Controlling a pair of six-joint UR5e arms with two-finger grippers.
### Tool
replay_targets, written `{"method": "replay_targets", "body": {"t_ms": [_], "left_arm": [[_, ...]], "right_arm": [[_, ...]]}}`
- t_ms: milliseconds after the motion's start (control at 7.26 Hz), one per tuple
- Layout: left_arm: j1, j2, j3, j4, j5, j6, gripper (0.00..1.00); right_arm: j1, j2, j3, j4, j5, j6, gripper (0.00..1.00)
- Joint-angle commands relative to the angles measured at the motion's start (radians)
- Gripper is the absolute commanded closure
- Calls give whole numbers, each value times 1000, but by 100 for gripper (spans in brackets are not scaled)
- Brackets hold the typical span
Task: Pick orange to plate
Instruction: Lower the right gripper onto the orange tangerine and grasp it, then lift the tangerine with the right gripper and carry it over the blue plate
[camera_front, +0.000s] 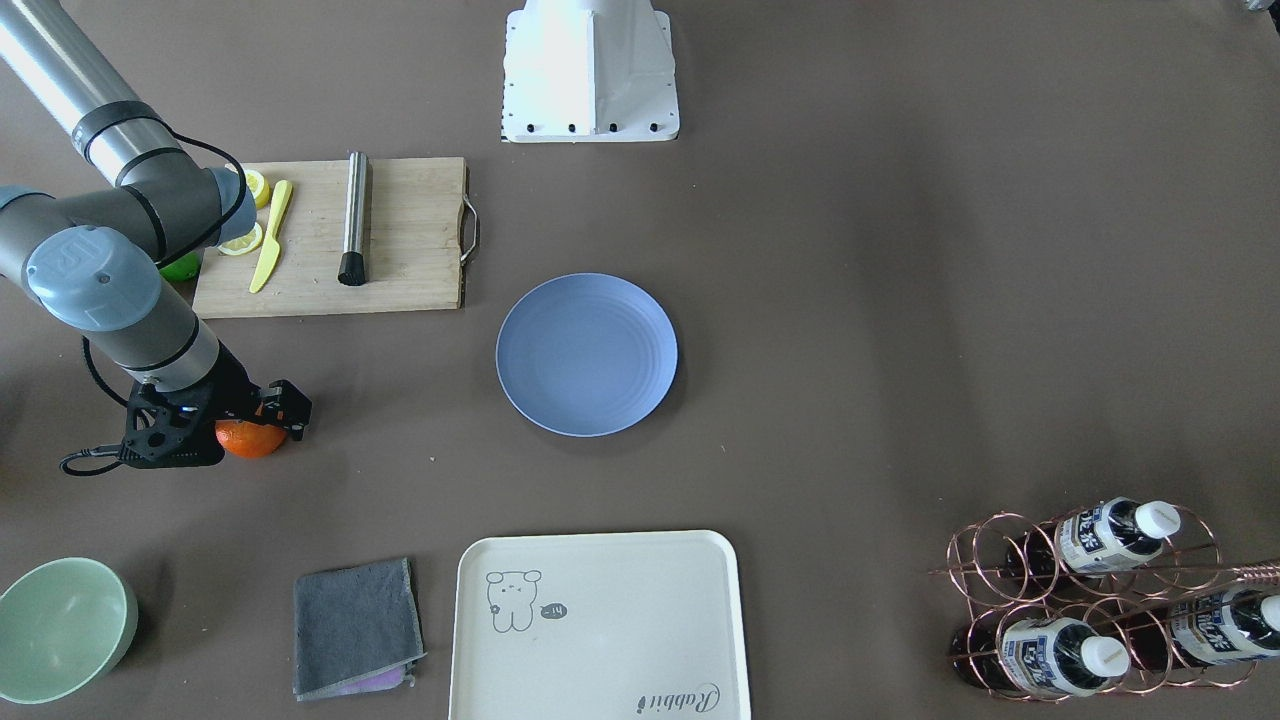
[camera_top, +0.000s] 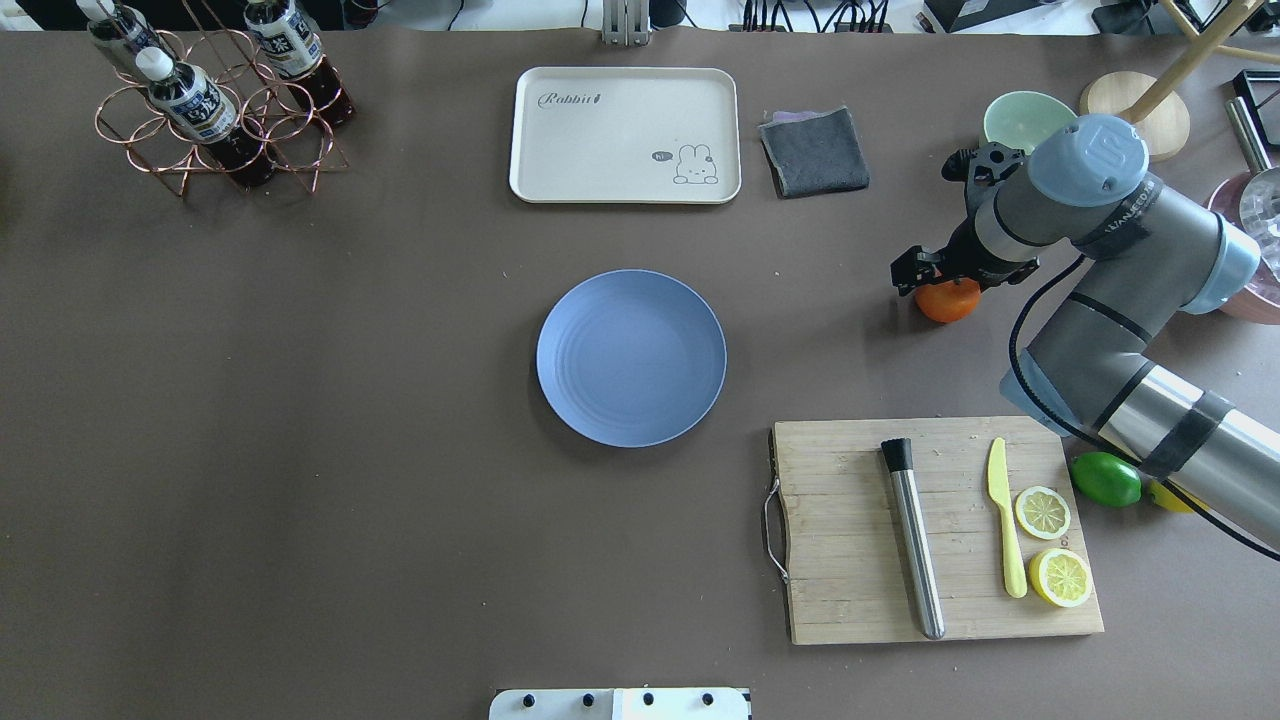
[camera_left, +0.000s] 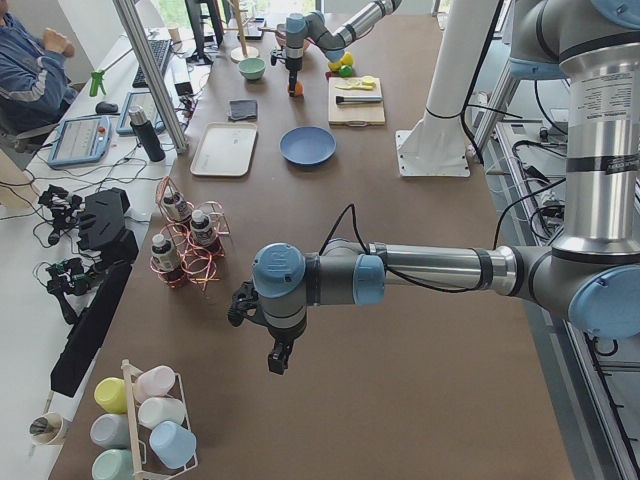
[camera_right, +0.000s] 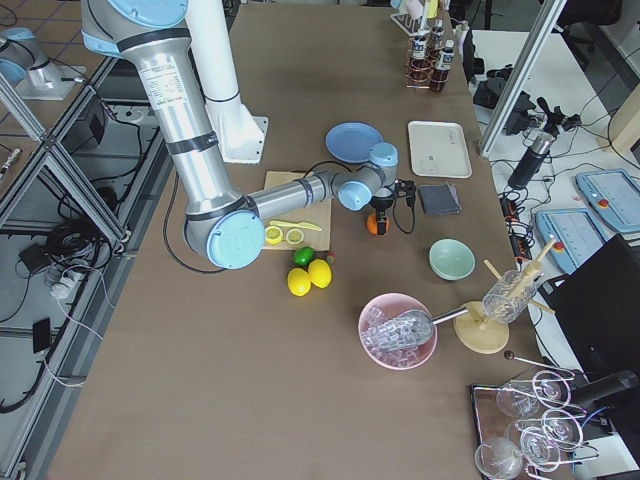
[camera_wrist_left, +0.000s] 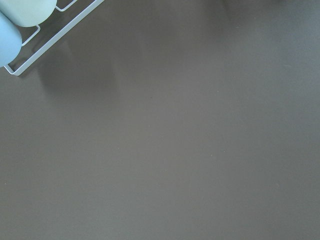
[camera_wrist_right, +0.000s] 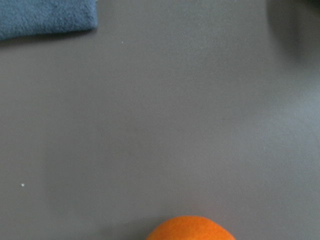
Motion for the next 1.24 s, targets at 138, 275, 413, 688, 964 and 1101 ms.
{"method": "replay_targets", "body": {"t_ms": [138, 275, 413, 688, 964, 1101], "left_arm": [[1, 10, 0, -5, 0, 1, 2], [3, 13, -3, -5, 0, 1, 2], [1, 15, -3, -5, 0, 1, 2], [1, 15, -3, -3, 0, 1, 2], [1, 15, -3, -3, 0, 1, 2], [3, 15, -3, -5, -2, 1, 2]], "right_arm": [[-6, -2, 13, 2, -14, -2, 23], [-6, 1, 18, 2, -14, -2, 89], [-9, 7, 35, -1, -14, 5, 100], [-36, 89, 78, -76, -14, 127, 100], [-157, 316, 62, -296, -127, 377, 100], [-210, 387, 46, -323, -159, 527, 100]]}}
